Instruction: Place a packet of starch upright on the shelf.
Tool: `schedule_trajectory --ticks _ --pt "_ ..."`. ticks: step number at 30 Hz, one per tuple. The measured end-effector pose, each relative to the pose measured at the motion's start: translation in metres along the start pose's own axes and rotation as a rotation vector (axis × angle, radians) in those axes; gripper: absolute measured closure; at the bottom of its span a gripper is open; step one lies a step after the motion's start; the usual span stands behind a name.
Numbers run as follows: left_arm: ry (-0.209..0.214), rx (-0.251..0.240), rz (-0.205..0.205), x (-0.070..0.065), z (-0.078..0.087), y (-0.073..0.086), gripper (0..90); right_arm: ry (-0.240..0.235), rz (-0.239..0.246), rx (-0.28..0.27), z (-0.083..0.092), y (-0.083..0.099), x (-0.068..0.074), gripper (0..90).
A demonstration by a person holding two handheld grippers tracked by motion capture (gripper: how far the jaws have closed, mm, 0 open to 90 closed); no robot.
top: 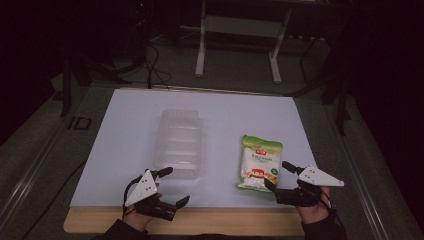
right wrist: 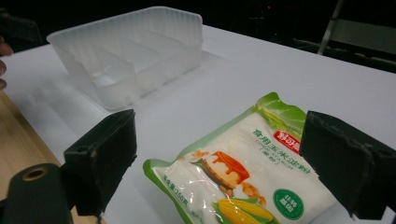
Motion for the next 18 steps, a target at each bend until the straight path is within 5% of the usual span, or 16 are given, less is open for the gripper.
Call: schedule_trajectory --ticks 9,14,18 --pt "0.013 0.006 -0.006 -0.003 -0.001 0.0 0.0 -0.062 0.037 0.018 -0.001 -0.003 0.016 11.2" --pt "0.019 0.005 -0.009 -0.004 -0.002 -0.001 0.0 -0.113 -0.023 -0.006 0.003 -0.017 0.025 11.1" --pt "0.021 0.005 -0.005 -0.004 -0.002 0.0 0.0 -0.122 -0.01 -0.022 0.007 -0.03 0.026 11.0"
Point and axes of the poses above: each handheld gripper's, and its own axes: z roughly backward along the jaws, y roughly out of its underside, x roughly to its left, the point moved 8 cm from there along -z, roughly forward along the jaws, and after that the axes turned 10 degrees about -z, right-handed, at the moved point
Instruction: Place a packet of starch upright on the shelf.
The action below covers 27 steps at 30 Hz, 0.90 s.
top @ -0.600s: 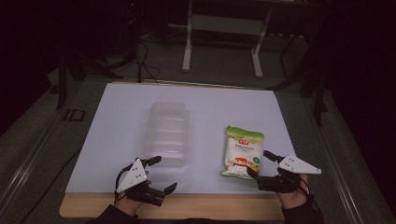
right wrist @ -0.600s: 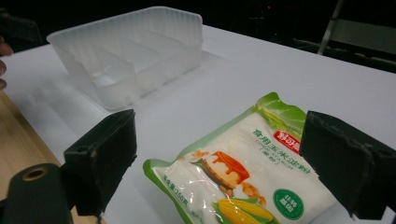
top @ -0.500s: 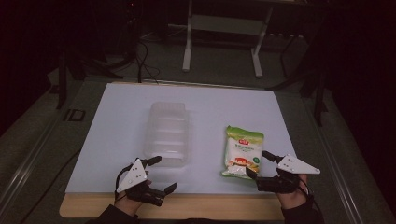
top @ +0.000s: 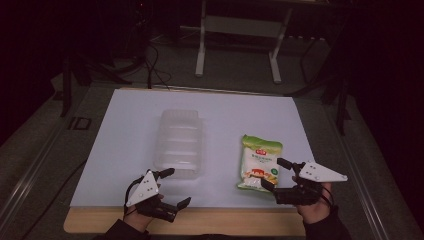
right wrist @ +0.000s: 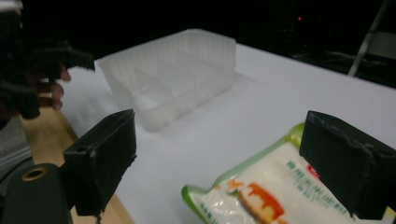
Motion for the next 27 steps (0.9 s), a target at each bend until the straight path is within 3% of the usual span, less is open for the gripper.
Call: schedule_trajectory --ticks 8,13,19,20,22,27 --pt "0.008 0.001 0.0 -0.001 -0.001 0.0 0.0 0.0 -0.018 -0.012 0.004 -0.02 -0.007 10.9" --pt "0.011 0.005 -0.004 -0.003 -0.002 0.0 0.0 0.051 0.003 -0.028 0.0 -0.035 -0.019 10.0" --pt "0.008 0.005 -0.004 -0.003 -0.001 0.0 0.0 0.117 -0.007 -0.029 -0.012 -0.045 -0.052 12.3" --pt "0.008 0.005 -0.004 -0.003 -0.001 0.0 0.0 0.117 -0.007 -0.029 -0.012 -0.045 -0.052 12.3" --pt "0.008 0.005 -0.005 -0.003 -0.001 0.0 0.0 0.149 -0.016 -0.015 -0.02 -0.043 -0.069 12.4" --pt "0.008 0.006 -0.005 -0.003 -0.001 0.001 0.0 0.17 -0.038 -0.003 -0.026 -0.04 -0.09 12.6"
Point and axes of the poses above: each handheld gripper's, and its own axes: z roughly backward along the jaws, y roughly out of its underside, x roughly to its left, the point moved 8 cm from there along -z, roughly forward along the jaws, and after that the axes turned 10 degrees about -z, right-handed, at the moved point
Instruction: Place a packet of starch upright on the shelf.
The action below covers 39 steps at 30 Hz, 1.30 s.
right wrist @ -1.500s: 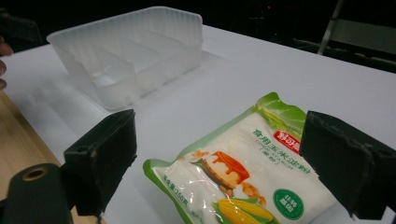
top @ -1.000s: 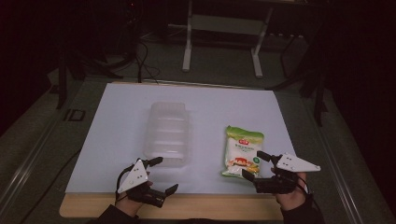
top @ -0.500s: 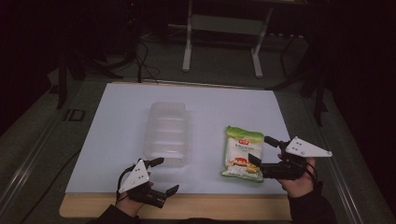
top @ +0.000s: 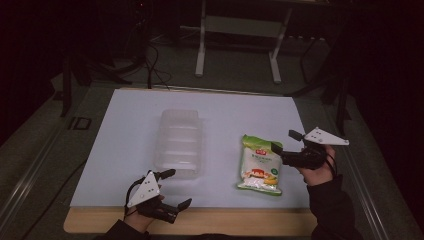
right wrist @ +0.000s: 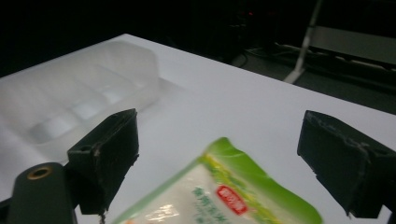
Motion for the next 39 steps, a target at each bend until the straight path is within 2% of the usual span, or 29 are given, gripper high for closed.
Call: schedule_trajectory --ticks 1,2,5,8,10,14,15,18,19,25,31,36,39 --pt "0.0 0.0 0.0 0.0 0.0 0.0 0.0 0.012 -0.007 0.019 -0.006 0.003 -0.01 13.9" --pt "0.0 0.0 0.001 0.0 0.0 0.0 0.0 0.012 -0.007 0.019 -0.006 0.003 -0.01 13.9" --pt "0.002 0.007 0.003 0.0 -0.001 0.001 0.0 0.032 -0.031 0.05 -0.016 0.01 -0.027 13.9" --pt "0.003 0.007 0.002 0.0 -0.001 0.001 0.0 0.036 -0.054 0.062 -0.02 0.014 -0.034 13.9" --pt "0.005 0.009 0.001 0.0 -0.001 0.001 0.0 0.053 -0.064 0.086 -0.029 0.024 -0.045 14.7" --pt "0.009 0.011 0.003 -0.001 -0.001 0.002 0.0 0.055 -0.065 0.11 -0.036 0.031 -0.052 16.8" --pt "0.01 0.011 0.002 -0.001 -0.001 0.002 0.0 0.065 -0.075 0.13 -0.042 0.037 -0.058 16.8" --pt "0.01 0.012 0.002 -0.001 -0.001 0.002 0.0 0.074 -0.09 0.144 -0.046 0.042 -0.063 16.8" --pt "0.011 0.012 0.002 -0.001 -0.001 0.002 0.0 0.08 -0.112 0.167 -0.05 0.048 -0.068 16.7" --pt "0.014 0.015 0.002 -0.002 -0.002 0.002 0.0 0.102 -0.127 0.204 -0.057 0.06 -0.077 16.7" --pt "0.016 0.021 0.004 -0.002 -0.002 0.003 0.0 0.121 -0.174 0.25 -0.066 0.076 -0.09 16.7" --pt "0.024 0.026 0.005 -0.003 -0.003 0.004 0.0 0.134 -0.2 0.292 -0.07 0.089 -0.094 16.7" --pt "0.029 0.032 0.005 -0.004 -0.005 0.005 0.0 0.141 -0.198 0.329 -0.074 0.096 -0.095 16.7"
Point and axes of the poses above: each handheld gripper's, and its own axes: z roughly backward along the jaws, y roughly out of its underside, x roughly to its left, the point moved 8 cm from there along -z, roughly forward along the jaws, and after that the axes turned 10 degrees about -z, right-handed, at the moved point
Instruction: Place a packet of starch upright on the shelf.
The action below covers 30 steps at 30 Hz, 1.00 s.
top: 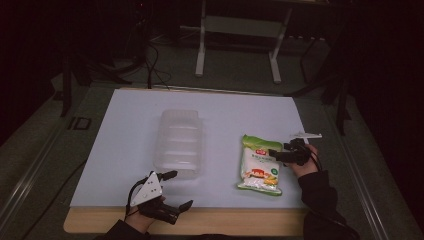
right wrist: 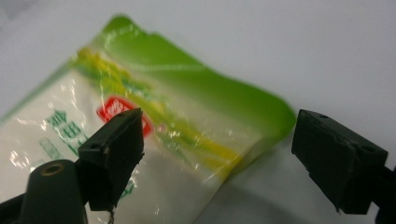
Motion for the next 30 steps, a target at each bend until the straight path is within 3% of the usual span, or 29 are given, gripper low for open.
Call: schedule_trajectory --ticks 3,9,12,14,19,22,25,27,30 --pt "0.006 0.004 -0.004 -0.001 -0.001 0.0 0.0 -0.012 -0.01 0.028 -0.006 0.007 0.003 16.9" --pt "0.015 0.013 -0.009 -0.002 -0.002 0.001 0.0 0.019 -0.026 0.047 -0.007 0.008 0.008 21.6" --pt "0.015 0.011 -0.01 -0.003 -0.003 0.001 0.0 0.061 -0.024 0.053 -0.008 0.009 0.01 24.3" --pt "0.017 0.01 -0.01 -0.003 -0.003 0.001 0.0 0.103 0.006 0.062 -0.008 0.01 0.013 27.9" --pt "0.018 0.012 -0.015 -0.004 -0.003 0.001 0.0 0.168 0.05 0.061 -0.006 0.011 0.016 49.6" --pt "0.018 0.012 -0.013 -0.004 -0.004 0.001 0.0 0.173 0.04 0.064 -0.006 0.011 0.016 53.3" --pt "0.02 0.014 -0.014 -0.004 -0.004 0.001 0.0 0.191 0.027 0.065 -0.006 0.01 0.018 71.6" --pt "0.021 0.014 -0.014 -0.004 -0.004 0.001 0.0 0.208 0.061 0.069 -0.007 0.01 0.022 77.3" --pt "0.021 0.015 -0.012 -0.004 -0.005 0.001 0.0 0.211 0.075 0.086 -0.009 0.01 0.027 84.7"
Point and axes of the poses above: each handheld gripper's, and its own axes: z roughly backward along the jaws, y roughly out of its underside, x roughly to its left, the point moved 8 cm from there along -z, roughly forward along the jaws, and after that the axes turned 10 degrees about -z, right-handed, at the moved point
